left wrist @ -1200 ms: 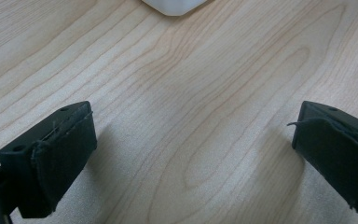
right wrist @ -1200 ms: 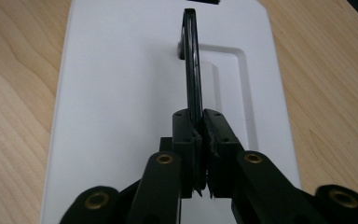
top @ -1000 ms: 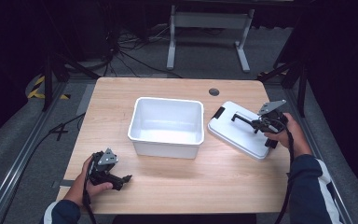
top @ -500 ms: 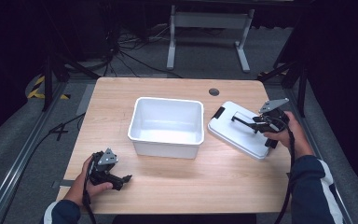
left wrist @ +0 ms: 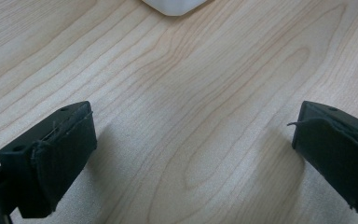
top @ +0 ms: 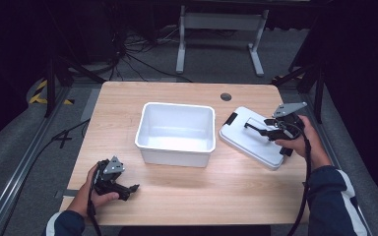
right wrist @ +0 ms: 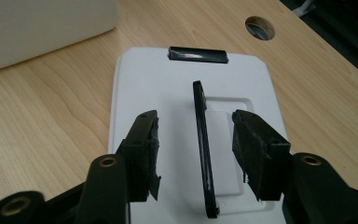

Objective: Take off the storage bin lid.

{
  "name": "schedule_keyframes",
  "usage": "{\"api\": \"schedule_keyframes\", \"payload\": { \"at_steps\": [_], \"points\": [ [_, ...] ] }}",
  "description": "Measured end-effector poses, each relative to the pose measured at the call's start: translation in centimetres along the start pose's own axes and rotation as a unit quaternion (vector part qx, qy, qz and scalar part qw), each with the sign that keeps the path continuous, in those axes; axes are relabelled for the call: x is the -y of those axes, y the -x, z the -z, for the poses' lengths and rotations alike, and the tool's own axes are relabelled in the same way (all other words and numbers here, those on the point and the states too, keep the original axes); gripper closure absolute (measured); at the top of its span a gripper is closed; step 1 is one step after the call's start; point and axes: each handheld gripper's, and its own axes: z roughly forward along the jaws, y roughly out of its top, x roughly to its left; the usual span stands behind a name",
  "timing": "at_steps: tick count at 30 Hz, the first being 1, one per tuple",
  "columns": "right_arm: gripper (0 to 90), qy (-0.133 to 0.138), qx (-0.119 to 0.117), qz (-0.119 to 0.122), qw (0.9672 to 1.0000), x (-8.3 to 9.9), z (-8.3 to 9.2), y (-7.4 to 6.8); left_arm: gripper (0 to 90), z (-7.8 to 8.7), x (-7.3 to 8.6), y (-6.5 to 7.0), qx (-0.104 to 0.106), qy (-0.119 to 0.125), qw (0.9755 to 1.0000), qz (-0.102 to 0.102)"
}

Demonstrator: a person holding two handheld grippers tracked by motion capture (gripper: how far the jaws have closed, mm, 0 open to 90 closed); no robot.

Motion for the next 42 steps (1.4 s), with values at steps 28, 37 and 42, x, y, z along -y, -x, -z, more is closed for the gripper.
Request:
{"api": "schedule_keyframes", "payload": {
  "at_steps": [28,37,42],
  "points": [
    [32.8,0.025,0.038,-0.02,0.9988,4.0,3.9,-3.4,0.2,0.0,0.0,0.0,0.0,0.0,1.0,0.0],
    [32.8,0.013,0.04,-0.022,0.9989,6.4,3.6,-4.6,0.2,0.0,0.0,0.0,0.0,0.0,1.0,0.0],
    [32.8,0.017,0.041,-0.027,0.9986,7.9,3.5,-5.2,0.2,0.0,0.0,0.0,0.0,0.0,1.0,0.0]
  ]
}}
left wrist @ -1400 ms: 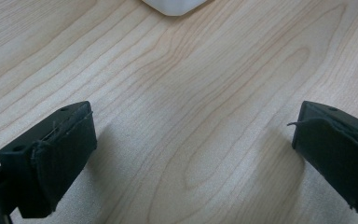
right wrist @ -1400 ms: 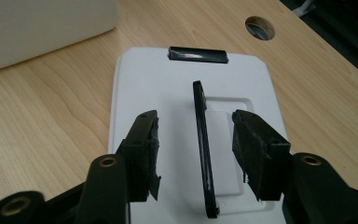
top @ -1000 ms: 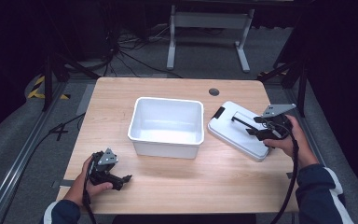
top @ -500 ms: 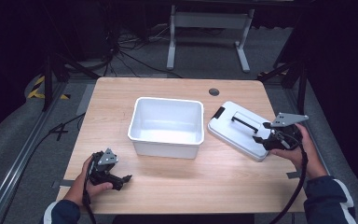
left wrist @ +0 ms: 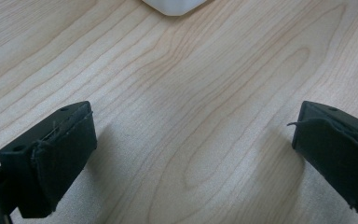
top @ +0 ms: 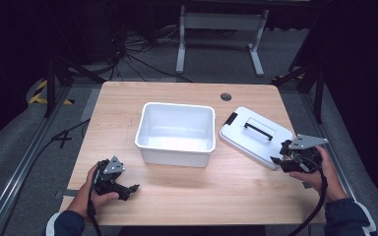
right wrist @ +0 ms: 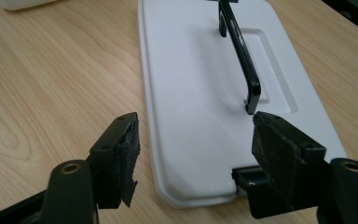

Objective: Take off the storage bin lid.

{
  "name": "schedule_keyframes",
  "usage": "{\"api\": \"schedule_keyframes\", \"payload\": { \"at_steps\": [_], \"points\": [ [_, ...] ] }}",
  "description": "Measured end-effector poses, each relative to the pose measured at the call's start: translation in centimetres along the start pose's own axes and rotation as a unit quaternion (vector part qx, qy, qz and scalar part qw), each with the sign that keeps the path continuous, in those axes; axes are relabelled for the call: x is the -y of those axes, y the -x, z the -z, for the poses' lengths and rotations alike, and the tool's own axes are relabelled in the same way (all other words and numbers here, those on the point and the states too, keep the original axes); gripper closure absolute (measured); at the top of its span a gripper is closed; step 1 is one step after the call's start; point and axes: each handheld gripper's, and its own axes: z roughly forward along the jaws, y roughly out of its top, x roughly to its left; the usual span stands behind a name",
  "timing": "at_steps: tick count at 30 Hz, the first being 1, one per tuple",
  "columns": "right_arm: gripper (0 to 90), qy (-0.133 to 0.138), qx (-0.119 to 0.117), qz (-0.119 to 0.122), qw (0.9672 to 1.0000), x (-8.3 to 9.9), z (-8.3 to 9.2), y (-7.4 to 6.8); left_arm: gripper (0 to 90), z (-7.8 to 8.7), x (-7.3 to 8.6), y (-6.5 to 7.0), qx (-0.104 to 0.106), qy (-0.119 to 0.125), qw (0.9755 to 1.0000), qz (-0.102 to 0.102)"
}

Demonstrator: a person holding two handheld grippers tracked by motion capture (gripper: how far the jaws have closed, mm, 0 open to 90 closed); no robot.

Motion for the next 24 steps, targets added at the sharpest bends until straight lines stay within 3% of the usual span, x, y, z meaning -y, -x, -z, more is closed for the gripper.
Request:
{"api": "schedule_keyframes", "payload": {
  "at_steps": [10,18,24],
  "points": [
    [32.8,0.008,-0.012,-0.016,0.9998,3.4,-0.4,-1.7,0.2,0.0,0.0,0.0,0.0,0.0,1.0,0.0],
    [32.0,0.017,-0.022,-0.056,0.998,6.2,-0.9,-2.4,0.2,0.0,0.0,0.0,0.0,0.0,1.0,0.001],
    [29.0,0.025,-0.03,-0.093,0.9949,7.7,-1.0,-2.8,0.2,0.0,0.0,0.0,0.0,0.0,1.0,0.001]
  ]
}}
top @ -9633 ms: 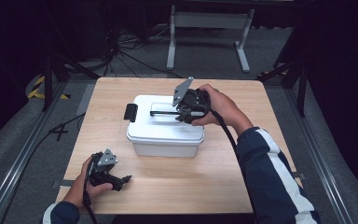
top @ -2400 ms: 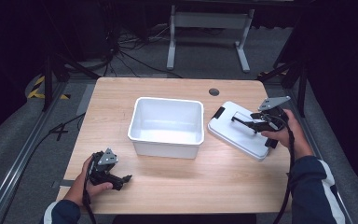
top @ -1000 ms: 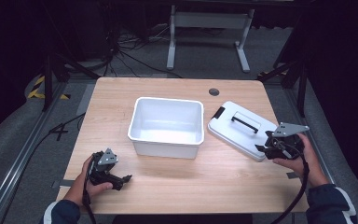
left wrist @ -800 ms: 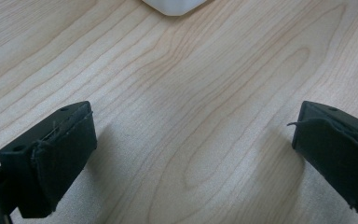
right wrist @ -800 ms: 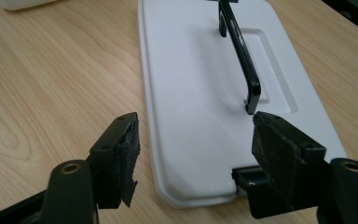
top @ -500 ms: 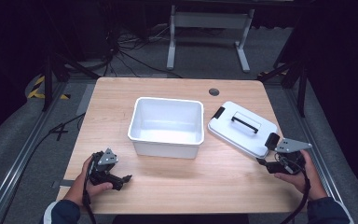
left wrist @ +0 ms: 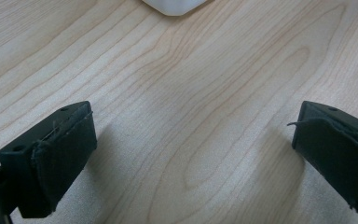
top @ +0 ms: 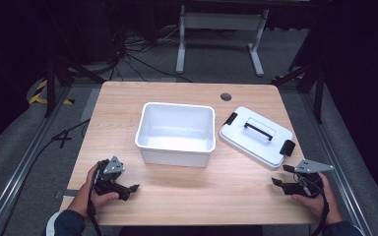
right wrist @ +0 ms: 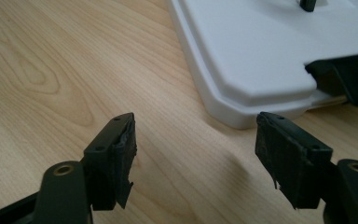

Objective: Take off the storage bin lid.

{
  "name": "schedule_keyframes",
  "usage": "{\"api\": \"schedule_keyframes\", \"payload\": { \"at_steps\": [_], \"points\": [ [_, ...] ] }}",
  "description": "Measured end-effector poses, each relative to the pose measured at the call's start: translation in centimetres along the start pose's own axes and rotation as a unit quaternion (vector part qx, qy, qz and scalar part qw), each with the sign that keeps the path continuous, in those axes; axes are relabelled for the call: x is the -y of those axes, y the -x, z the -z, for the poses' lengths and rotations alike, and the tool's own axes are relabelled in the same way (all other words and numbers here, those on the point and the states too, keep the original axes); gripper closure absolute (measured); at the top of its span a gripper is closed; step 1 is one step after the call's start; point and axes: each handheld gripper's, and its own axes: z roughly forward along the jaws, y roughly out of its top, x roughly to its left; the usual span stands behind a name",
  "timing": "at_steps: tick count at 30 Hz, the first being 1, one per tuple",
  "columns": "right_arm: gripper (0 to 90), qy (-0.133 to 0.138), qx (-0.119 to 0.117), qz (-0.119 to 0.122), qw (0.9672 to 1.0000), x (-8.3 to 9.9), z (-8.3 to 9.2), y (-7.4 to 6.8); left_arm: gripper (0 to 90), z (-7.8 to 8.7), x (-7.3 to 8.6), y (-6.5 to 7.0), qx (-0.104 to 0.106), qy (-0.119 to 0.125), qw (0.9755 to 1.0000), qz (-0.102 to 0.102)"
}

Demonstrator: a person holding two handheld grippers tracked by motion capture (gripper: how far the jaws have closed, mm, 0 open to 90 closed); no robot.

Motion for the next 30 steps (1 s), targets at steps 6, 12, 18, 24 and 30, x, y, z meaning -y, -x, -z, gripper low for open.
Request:
{"api": "schedule_keyframes", "payload": {
  "at_steps": [6,12,18,24,30],
  "points": [
    [26.3,-0.001,-0.003,-0.02,0.9998,0.96,-0.44,-0.1,0.2,0.0,-0.01,-0.04,0.001,-0.001,1.0,-0.002],
    [26.2,0.0,-0.005,-0.022,0.9997,1.06,-0.39,-0.1,0.1,-0.01,-0.02,-0.08,0.0,0.0,1.0,-0.005],
    [26.0,-0.001,0.0,-0.028,0.9996,1.04,-0.39,-0.22,0.2,-0.02,-0.02,-0.05,-0.001,0.0,1.0,-0.004],
    [25.7,0.0,0.002,-0.029,0.9996,1.03,-0.44,-0.25,0.2,0.02,0.0,0.05,-0.002,-0.001,1.0,0.001],
    [25.6,0.0,0.002,-0.029,0.9996,1.03,-0.44,-0.25,0.3,0.03,0.0,0.08,-0.002,-0.002,1.0,0.003]
  ]
}}
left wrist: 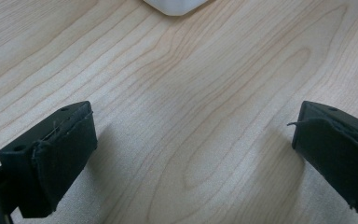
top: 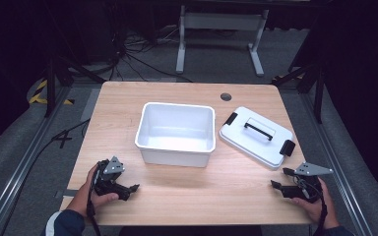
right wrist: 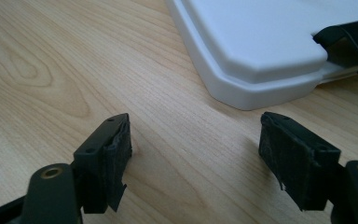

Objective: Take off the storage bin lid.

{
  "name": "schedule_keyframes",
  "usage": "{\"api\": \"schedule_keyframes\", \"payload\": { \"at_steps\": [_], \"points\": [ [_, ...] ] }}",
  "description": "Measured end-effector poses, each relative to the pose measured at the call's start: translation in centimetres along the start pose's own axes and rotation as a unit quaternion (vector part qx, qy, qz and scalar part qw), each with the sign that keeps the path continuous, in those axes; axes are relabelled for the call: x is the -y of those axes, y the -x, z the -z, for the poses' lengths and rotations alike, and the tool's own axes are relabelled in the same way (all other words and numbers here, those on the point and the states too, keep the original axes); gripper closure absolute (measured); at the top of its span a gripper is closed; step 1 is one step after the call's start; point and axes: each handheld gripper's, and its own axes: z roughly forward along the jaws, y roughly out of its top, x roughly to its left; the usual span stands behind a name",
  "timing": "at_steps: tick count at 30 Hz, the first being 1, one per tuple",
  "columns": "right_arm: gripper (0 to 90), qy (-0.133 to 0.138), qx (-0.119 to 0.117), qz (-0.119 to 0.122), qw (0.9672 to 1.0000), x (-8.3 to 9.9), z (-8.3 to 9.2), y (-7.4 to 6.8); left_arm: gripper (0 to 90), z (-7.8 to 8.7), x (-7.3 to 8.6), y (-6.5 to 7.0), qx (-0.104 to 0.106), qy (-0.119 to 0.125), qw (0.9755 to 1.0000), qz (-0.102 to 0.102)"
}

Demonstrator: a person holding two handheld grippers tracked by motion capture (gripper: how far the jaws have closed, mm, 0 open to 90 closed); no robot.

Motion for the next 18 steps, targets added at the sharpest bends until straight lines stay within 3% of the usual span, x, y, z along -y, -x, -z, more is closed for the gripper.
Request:
{"api": "schedule_keyframes", "payload": {
  "at_steps": [18],
  "points": [
    [24.8,0.0,0.002,0.0,1.0,0.0,-0.03,0.02,0.2,-0.11,-0.16,-0.07,-0.007,0.001,1.0,-0.005]
  ]
}}
